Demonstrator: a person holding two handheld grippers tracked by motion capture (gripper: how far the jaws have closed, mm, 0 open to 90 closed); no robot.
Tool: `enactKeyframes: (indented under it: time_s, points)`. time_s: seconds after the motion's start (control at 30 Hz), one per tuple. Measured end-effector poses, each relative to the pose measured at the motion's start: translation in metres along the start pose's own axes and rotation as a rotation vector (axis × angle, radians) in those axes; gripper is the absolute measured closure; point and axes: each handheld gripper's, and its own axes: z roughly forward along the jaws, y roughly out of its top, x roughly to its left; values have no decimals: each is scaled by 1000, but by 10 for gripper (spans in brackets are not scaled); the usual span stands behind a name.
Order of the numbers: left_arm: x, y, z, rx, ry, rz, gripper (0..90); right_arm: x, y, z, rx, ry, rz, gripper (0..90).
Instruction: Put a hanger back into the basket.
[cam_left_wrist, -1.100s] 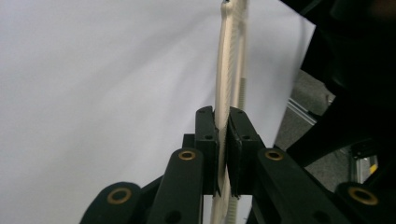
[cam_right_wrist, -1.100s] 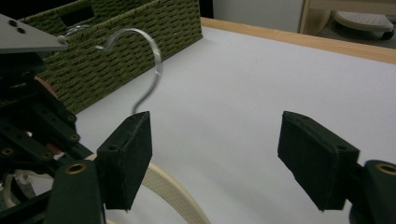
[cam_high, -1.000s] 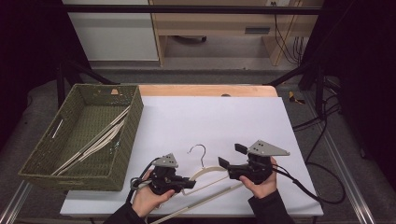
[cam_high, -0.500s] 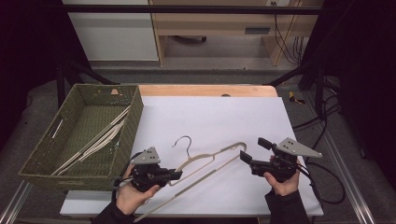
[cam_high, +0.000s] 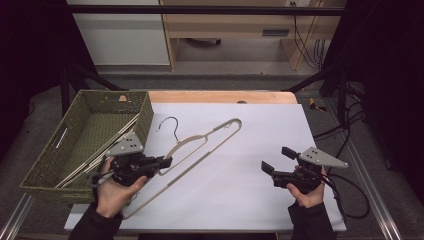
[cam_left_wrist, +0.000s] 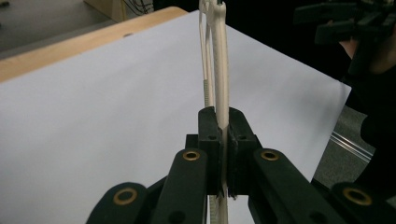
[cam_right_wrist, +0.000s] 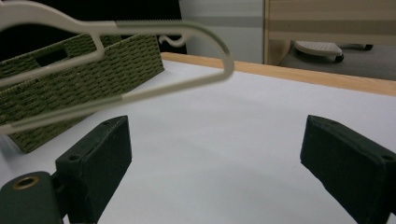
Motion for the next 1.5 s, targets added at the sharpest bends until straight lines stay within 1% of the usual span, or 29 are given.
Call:
enactKeyframes:
  time_s: [0.07, 0.2, 0.23, 0.3, 0.33, 0.43, 0.5, 0.6, 0.73, 0.9, 1.03, 1.1, 1.2, 1.37, 1.47, 1.5]
  points:
    - [4, 8, -9, -9, 17, 14, 864, -1, 0, -1, -2, -4, 3, 89]
    - [14, 22, -27, -17, 54, 57, 864, -5, -1, -2, 1, -14, 5, 87]
    - [17, 25, -31, -22, 57, 59, 864, -5, -1, -2, 2, -19, 1, 88]
    - [24, 31, -40, -33, 63, 67, 864, -5, -1, -1, 3, -16, 8, 88]
    - [27, 34, -44, -37, 68, 61, 864, -6, -2, -1, 5, -20, 7, 88]
    - [39, 44, -56, -34, 99, 70, 864, -7, -3, 1, 13, -19, 14, 88]
    - [46, 49, -65, -43, 116, 72, 864, -8, -4, 1, 18, -15, 15, 88]
    - [59, 52, -77, -53, 135, 78, 864, -7, -4, 2, 16, -9, 15, 86]
    - [76, 51, -90, -55, 177, 84, 864, -7, -4, 3, 17, -10, 17, 85]
    - [98, 44, -101, -39, 213, 98, 864, -7, -4, 4, 21, -13, 17, 84]
    - [110, 38, -105, -33, 210, 100, 864, -6, -4, 4, 21, -12, 19, 83]
    - [115, 34, -105, -33, 210, 94, 864, -6, -4, 4, 23, -11, 16, 83]
    - [124, 28, -105, -20, 214, 96, 864, -6, -4, 4, 20, -10, 15, 82]
    - [140, 18, -107, -3, 229, 78, 864, -6, -4, 5, 24, -13, 13, 81]
    - [149, 12, -111, -1, 248, 59, 864, -6, -5, 5, 26, -12, 13, 81]
    - [153, 9, -113, 0, 256, 46, 864, -6, -5, 5, 27, -9, 12, 81]
